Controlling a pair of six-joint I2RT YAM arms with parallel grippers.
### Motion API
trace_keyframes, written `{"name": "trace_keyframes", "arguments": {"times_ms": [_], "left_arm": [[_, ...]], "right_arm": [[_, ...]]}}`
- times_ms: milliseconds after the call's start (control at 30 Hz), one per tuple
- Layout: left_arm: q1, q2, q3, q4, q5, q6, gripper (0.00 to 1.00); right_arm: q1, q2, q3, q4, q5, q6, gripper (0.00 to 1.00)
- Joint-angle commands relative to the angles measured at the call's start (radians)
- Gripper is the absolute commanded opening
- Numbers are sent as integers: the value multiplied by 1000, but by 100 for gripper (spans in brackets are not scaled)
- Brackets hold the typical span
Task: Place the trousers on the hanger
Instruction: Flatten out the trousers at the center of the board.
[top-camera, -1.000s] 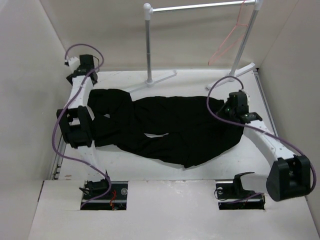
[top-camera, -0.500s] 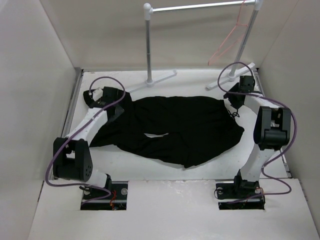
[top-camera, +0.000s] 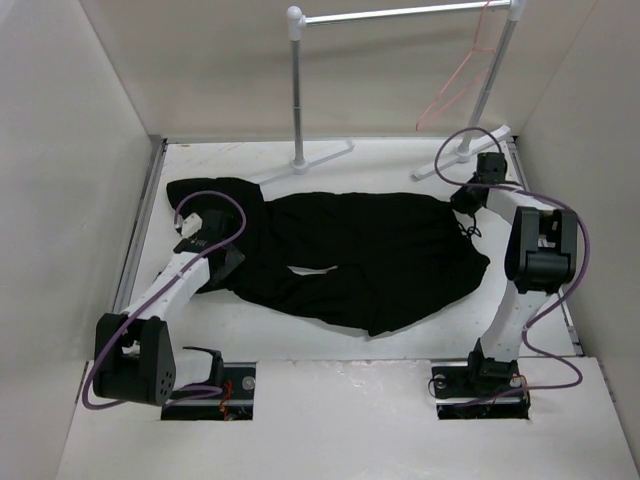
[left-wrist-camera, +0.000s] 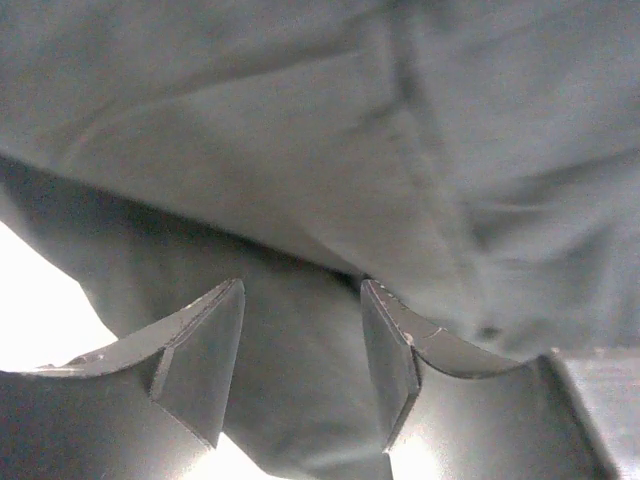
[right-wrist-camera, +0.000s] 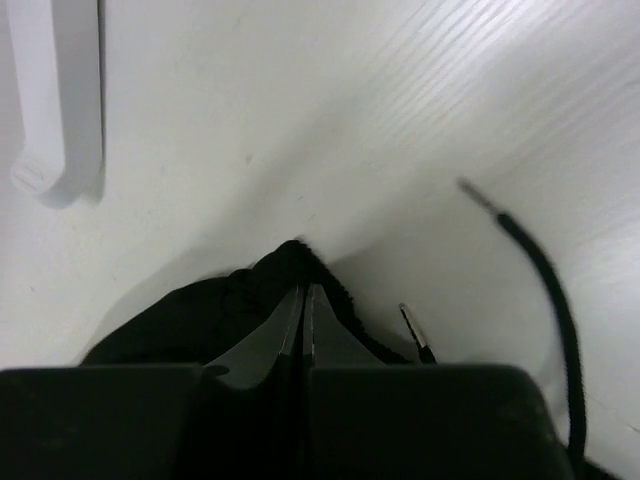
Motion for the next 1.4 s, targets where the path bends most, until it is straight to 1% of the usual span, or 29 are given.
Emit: {"name": "trace_keyframes", "arguments": {"times_ms": [0,133,167,200,233,300,333,400,500,567,600,633,700,733,767,867,933,1000,1033,1067,1100,1200,1267,1367], "left_arm": [[20,7,-50,-21,-12,-7,47],[61,0,-84,-38,-5,-10,47],[69,-15,-87,-46,-5,-10,47],[76,-34,-89,-59,-5,-10,47],[86,-55,-84,-79,-5,-12,47],[101,-107,-58,-114,-5,-12,48],[104,-135,-40,-136,-3,-12,48],[116,-175,9,-182,-11,-9,49],[141,-207,52,-205,-32,-6,50],[171,-168,60,-184,-42,0,51],[196,-135,63,-161,-38,0,52],[216,-103,65,-124,-35,0,52],[260,-36,80,-28,-28,-12,52],[286,-7,91,32,-20,-21,52],[306,27,101,99,-2,-38,52],[388,141,153,246,124,-114,51],[420,210,196,293,188,-166,51],[443,274,252,326,224,-191,51],[452,364,354,327,228,-184,50],[452,374,364,324,228,-182,50],[452,418,400,313,238,-174,49],[452,527,491,226,247,-159,44],[448,554,499,208,242,-151,42],[431,551,456,252,239,-145,42]], "right_arm": [[-68,-112,0,6,117,32,2],[-149,-140,32,-26,191,58,1],[-160,-136,46,-35,202,65,2],[-169,-129,58,-43,212,68,6],[-171,-123,69,-43,222,68,15],[-166,-120,88,-40,223,57,40],[-166,-128,92,-47,229,48,49],[-150,-180,70,-43,239,49,59],[-108,-296,-4,-31,248,65,64],[-55,-388,-82,-15,249,74,63],[-16,-427,-127,-4,245,77,57],[22,-465,-174,3,237,83,48],[112,-537,-274,22,213,98,22],[157,-566,-317,31,197,104,15],[201,-592,-357,39,179,108,12],[336,-661,-443,57,102,103,12],[424,-700,-487,72,65,92,16],[511,-746,-539,77,58,107,20],[625,-779,-597,72,65,139,25],[627,-780,-598,72,65,140,25],[655,-787,-615,69,70,149,26],[693,-804,-653,62,84,175,30],[693,-809,-664,62,81,180,33],[694,-798,-661,62,76,172,36]]}}
